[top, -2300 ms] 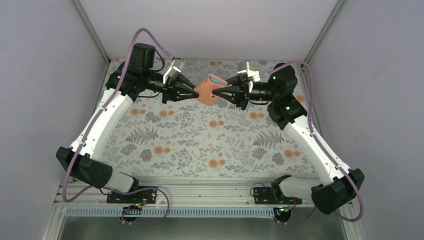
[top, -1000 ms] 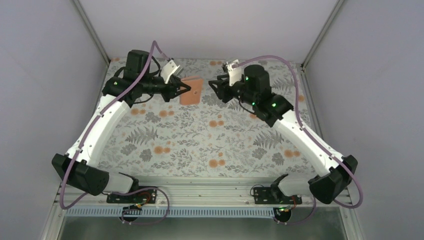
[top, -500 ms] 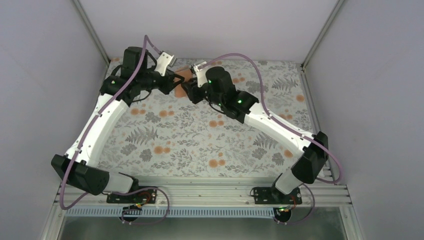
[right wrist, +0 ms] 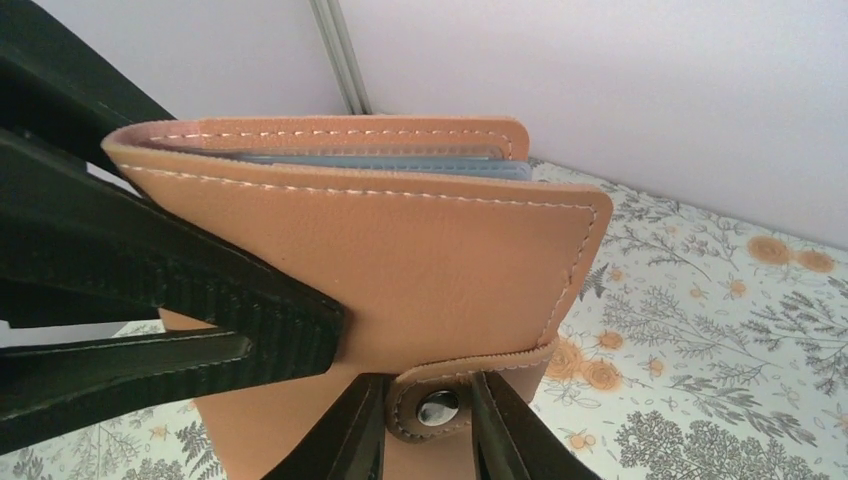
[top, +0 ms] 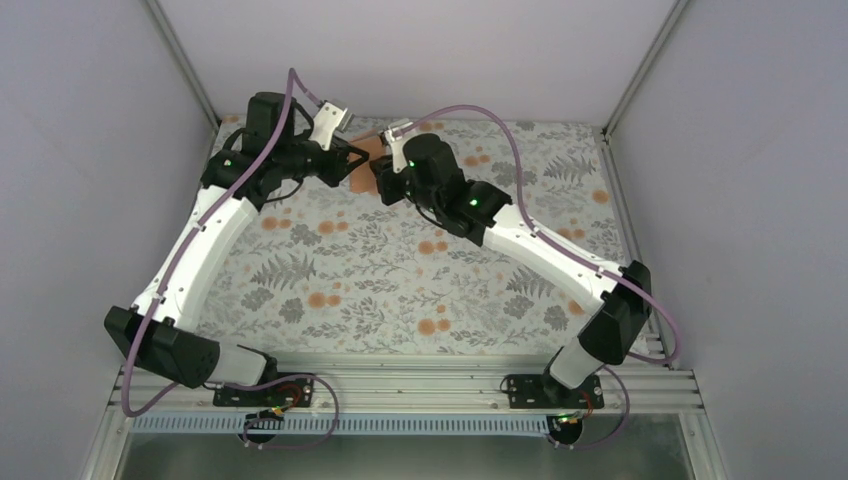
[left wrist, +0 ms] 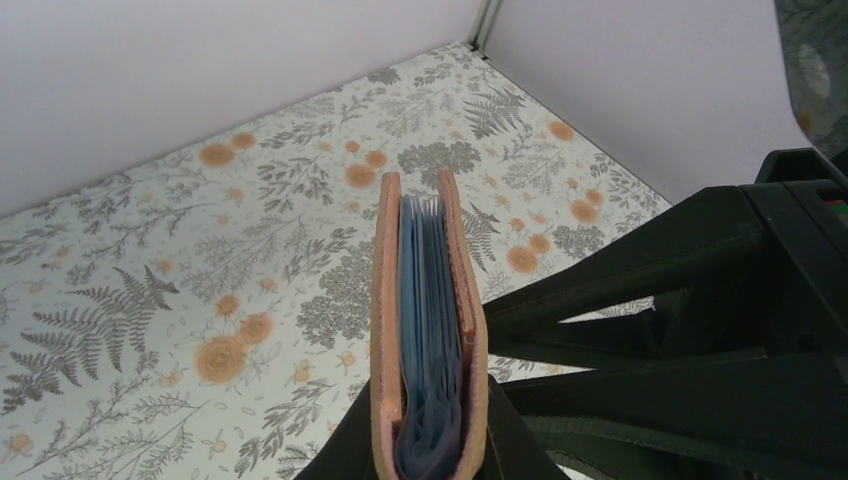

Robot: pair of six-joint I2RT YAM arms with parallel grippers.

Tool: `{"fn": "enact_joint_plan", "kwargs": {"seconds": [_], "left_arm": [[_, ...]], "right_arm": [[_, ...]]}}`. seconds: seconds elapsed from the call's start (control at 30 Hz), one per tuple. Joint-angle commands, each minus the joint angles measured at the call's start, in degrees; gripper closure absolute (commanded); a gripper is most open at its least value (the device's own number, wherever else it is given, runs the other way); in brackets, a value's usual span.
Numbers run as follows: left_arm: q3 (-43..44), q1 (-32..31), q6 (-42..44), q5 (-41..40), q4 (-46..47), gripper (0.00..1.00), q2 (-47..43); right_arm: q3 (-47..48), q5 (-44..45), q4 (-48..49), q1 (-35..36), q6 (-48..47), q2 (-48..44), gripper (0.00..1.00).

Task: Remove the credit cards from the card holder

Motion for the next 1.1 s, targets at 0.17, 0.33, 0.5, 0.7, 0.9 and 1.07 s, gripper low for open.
{"fn": "enact_joint_plan", "kwargs": {"seconds": [0.17, 0.33, 0.5, 0.7, 0.9, 1.07], "left_arm": [[0.8, -0.9, 0.1, 8.0, 0.2, 0.98, -1.7], [1.7, -0.1, 3.7, 5.1, -2.1, 0.98, -2.6], [0.6, 0.7, 6.7, 1.4, -3.9, 0.97, -3.8], [1.6, 0.8, 10.3, 8.2, -5.3, 0.98, -3.0], [4.5, 0.8, 13.5, 3.8, -7.0, 0.98, -2.3], [6.9, 0.8, 19.4, 11.0, -10.3, 0.98, -2.1]], "right_arm": [[1.2, 11.7, -3.6, -0.2, -0.6, 2.5, 0.96], [-5.4, 15.3, -3.4, -4.6, -1.8, -1.7, 0.96], [-16.3, -1.4, 0.2, -20.0, -2.2, -10.5, 0.96], [-15.6, -28.7, -2.4, -21.4, -15.1, -12.4, 0.29], [-25.4, -56.7, 17.2, -20.7, -11.5, -20.9, 0.01], [-23.7, -55.1, 24.1, -14.8, -9.4, -19.5, 0.01]]}}
